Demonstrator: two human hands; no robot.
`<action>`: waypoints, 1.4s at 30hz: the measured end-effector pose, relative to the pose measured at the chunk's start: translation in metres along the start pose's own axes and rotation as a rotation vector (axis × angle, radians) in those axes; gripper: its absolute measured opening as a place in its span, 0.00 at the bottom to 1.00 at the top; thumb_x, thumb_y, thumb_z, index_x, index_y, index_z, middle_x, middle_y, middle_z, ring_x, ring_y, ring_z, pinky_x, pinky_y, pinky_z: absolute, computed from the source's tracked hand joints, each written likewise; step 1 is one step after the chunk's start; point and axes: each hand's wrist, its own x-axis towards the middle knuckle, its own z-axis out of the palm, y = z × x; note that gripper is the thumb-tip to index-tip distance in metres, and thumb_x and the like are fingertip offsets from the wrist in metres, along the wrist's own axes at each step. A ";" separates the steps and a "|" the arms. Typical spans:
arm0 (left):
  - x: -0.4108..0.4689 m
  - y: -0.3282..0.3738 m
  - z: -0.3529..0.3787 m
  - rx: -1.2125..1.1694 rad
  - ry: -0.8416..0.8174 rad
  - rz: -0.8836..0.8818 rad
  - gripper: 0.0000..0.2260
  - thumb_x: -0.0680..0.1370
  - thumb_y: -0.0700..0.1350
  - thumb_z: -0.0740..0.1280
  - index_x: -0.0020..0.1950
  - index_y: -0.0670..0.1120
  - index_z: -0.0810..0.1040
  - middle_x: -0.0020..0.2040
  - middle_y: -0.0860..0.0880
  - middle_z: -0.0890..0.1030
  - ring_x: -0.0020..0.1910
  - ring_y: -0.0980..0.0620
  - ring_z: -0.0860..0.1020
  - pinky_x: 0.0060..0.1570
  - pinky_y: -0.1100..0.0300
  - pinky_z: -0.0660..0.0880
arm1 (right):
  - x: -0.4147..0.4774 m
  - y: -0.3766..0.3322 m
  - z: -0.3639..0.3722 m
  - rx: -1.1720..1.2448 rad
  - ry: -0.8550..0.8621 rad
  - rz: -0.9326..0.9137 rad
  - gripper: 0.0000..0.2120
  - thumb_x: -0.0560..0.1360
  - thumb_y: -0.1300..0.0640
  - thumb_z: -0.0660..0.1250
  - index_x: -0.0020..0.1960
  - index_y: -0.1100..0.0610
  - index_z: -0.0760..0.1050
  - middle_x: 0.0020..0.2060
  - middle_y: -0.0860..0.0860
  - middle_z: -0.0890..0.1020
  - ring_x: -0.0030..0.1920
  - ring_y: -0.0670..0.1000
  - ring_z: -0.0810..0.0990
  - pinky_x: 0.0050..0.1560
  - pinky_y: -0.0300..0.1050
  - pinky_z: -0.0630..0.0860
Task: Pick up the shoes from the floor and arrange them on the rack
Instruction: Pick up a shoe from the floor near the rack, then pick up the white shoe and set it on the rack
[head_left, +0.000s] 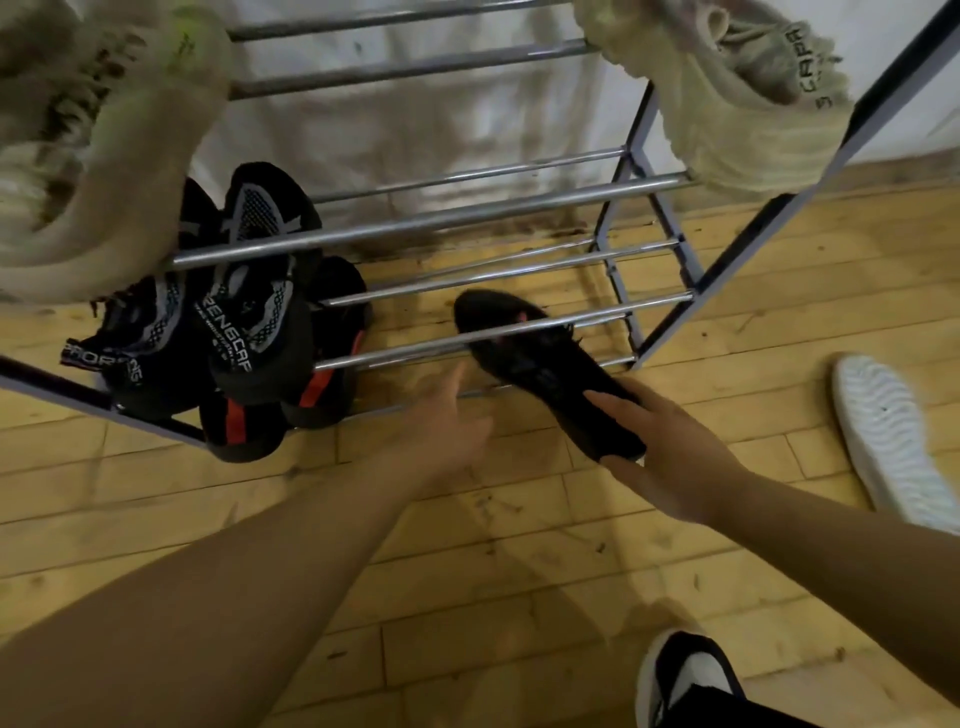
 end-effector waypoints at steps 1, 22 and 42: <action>0.001 -0.004 -0.004 0.070 -0.050 -0.025 0.41 0.78 0.53 0.70 0.84 0.58 0.49 0.84 0.51 0.53 0.81 0.44 0.56 0.75 0.47 0.65 | 0.006 0.000 -0.001 0.036 0.041 0.039 0.35 0.77 0.49 0.72 0.81 0.42 0.61 0.79 0.48 0.63 0.72 0.56 0.72 0.63 0.45 0.74; 0.005 -0.023 -0.004 0.623 -0.197 -0.041 0.42 0.78 0.62 0.64 0.84 0.57 0.44 0.85 0.52 0.42 0.83 0.42 0.43 0.79 0.38 0.49 | 0.092 -0.009 0.009 -0.459 -0.035 0.390 0.39 0.81 0.49 0.61 0.84 0.49 0.41 0.81 0.64 0.54 0.76 0.65 0.65 0.68 0.59 0.72; -0.055 0.095 0.144 0.319 -0.360 0.240 0.42 0.75 0.66 0.64 0.82 0.63 0.43 0.84 0.53 0.49 0.82 0.46 0.48 0.78 0.43 0.56 | -0.140 0.247 0.012 -0.028 0.030 1.178 0.51 0.73 0.35 0.70 0.82 0.44 0.40 0.79 0.61 0.59 0.76 0.66 0.62 0.73 0.60 0.63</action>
